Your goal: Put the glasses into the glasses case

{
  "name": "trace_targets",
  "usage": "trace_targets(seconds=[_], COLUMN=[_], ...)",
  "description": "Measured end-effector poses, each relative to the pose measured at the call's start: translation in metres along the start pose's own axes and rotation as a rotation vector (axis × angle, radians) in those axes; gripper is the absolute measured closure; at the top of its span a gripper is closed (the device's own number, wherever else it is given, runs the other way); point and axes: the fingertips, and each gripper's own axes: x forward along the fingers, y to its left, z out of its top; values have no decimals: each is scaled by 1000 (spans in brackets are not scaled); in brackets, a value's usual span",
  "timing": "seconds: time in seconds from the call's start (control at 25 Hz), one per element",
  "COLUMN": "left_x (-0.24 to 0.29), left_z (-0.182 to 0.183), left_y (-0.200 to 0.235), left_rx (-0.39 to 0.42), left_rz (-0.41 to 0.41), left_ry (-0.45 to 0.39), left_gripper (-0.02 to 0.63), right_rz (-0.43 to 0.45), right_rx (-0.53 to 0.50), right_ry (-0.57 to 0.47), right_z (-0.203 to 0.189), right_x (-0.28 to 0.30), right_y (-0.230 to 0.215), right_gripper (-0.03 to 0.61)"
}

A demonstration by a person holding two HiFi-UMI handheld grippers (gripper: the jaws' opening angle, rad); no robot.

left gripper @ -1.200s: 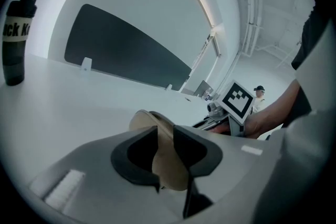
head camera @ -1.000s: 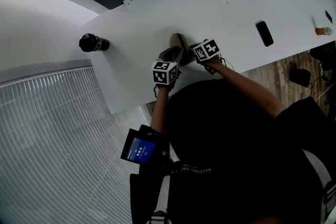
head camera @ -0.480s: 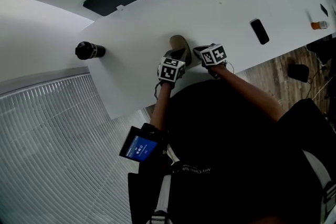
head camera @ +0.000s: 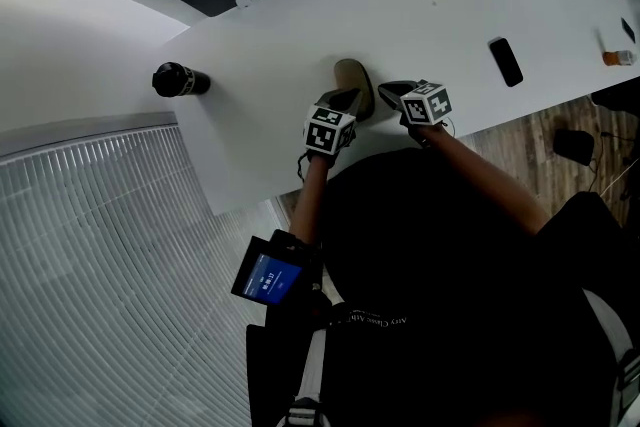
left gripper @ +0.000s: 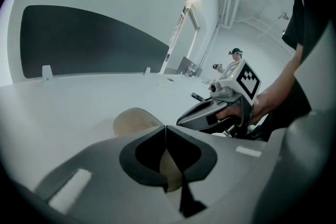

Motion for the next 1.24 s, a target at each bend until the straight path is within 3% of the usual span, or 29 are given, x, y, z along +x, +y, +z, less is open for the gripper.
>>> trace_targets(seconds=[0.24,0.36,0.56,0.76,1.24], left_x=[-41,-58,-73,-78,-61], left_z=[3,-18,-57,-55,-86], left_y=[-2,7,24,29,16], left_rx=[-52,-93,-212,-277,-253], left_rz=[-25,16,94,107,71], left_ry=[-207,-264,-260,-296,-187], left_gripper=[603,603,603,604,607], right_rz=[22,3,15,45,69], right_rx=[-30,-24,135,170,194], right_ry=[-61,-61,-132,-163,-159], right_z=[7,-3,-12,-17,-26], right_x=[-15,-17,-24,-29,-32], right_y=[1,-10,-26,-25,-19], right_gripper=[571,571,571,571,571])
